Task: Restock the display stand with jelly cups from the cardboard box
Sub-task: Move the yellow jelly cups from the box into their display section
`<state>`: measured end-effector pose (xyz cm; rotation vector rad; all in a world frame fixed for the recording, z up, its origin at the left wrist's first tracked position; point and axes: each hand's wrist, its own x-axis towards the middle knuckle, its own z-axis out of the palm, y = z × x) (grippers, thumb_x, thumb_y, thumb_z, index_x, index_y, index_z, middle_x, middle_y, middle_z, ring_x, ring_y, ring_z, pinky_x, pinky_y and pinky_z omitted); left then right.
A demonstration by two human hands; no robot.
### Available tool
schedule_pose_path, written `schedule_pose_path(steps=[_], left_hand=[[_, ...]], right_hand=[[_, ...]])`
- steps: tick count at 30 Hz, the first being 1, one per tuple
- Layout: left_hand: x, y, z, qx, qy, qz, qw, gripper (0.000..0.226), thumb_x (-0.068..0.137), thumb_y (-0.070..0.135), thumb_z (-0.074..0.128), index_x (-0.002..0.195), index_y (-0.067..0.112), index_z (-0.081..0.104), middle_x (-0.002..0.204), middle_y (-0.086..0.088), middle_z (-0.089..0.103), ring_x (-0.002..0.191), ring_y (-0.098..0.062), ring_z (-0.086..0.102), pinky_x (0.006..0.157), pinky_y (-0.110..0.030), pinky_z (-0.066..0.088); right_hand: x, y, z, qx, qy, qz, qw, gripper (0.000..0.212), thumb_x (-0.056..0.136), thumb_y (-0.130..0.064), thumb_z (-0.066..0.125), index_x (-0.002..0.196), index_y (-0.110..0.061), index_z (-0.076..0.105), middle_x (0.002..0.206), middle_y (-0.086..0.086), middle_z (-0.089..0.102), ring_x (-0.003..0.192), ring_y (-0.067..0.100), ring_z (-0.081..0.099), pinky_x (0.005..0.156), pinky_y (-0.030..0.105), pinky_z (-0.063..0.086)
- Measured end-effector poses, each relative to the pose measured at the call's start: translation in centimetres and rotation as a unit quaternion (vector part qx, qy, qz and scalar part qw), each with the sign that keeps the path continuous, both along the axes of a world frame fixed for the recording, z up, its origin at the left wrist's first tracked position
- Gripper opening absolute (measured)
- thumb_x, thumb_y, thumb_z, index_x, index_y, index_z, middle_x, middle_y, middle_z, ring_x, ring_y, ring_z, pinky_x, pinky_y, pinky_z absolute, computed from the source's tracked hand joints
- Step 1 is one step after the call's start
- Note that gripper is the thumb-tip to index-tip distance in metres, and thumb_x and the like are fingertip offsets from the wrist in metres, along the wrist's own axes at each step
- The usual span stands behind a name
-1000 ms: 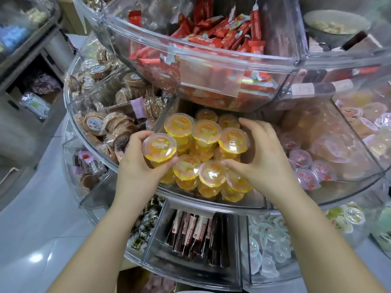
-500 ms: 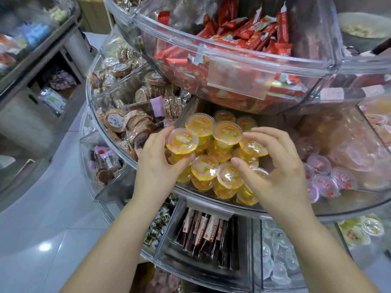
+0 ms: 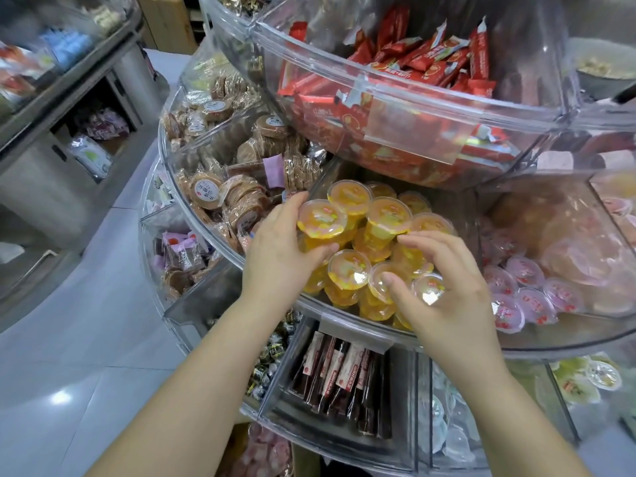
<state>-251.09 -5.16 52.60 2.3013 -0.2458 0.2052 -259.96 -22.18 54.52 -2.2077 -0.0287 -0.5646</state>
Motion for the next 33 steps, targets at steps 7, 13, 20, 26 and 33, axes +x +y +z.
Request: schedule_pose_path(steps=[7,13,20,26,33], left_hand=[[-3.5,3.3,1.0,-0.086,-0.025,-0.036,0.995,0.065,0.075,0.033,0.073,0.131,0.037,0.039,0.114,0.020,0.048,0.096,0.006,0.050,0.079,-0.010,0.044],[-11.7,11.9,-3.1,-0.255,0.037,0.079,0.963,0.028,0.081,0.017,0.062,0.093,0.042,0.062,0.092,0.015,0.068,0.083,-0.003,0.061,0.076,-0.011,0.046],[-20.1,21.7,-16.6,-0.301,0.193,0.263,0.896,0.028,0.087,0.005,0.061,0.087,0.033,0.064,0.081,0.003,0.066,0.073,-0.001,0.060,0.068,-0.007,0.046],[-25.6,24.6,-35.7,-0.254,0.363,0.307,0.842,0.028,0.086,-0.001,0.057,0.093,0.026,0.059,0.080,0.002,0.059,0.068,0.003,0.054,0.066,-0.005,0.042],[-26.2,23.0,-59.1,-0.226,0.491,0.320,0.778,0.032,0.084,0.004,0.062,0.115,0.007,0.055,0.100,-0.008,0.060,0.098,-0.025,0.059,0.095,-0.030,0.045]], right_hand=[[-0.9,2.3,0.5,0.009,-0.012,0.007,1.000,0.034,0.078,-0.019,0.072,0.108,-0.028,0.059,0.108,-0.013,0.055,0.107,-0.007,0.047,0.092,0.008,0.036],[-2.6,10.5,-1.6,0.079,0.087,0.146,0.982,0.023,0.083,-0.028,0.061,0.101,-0.043,0.056,0.095,-0.019,0.058,0.090,0.007,0.058,0.075,0.013,0.046],[-6.1,21.4,-15.5,0.047,0.368,0.294,0.881,0.025,0.086,-0.015,0.063,0.100,-0.034,0.057,0.087,-0.011,0.060,0.078,0.004,0.057,0.069,0.011,0.044],[-9.7,23.9,-36.6,-0.086,0.602,0.304,0.733,0.031,0.087,-0.019,0.062,0.117,-0.017,0.057,0.098,0.001,0.061,0.089,0.017,0.058,0.079,0.020,0.042],[-9.5,22.4,-60.4,-0.263,0.648,0.324,0.637,0.021,0.087,-0.016,0.058,0.106,-0.007,0.063,0.106,0.015,0.068,0.098,0.030,0.062,0.073,0.029,0.043]])
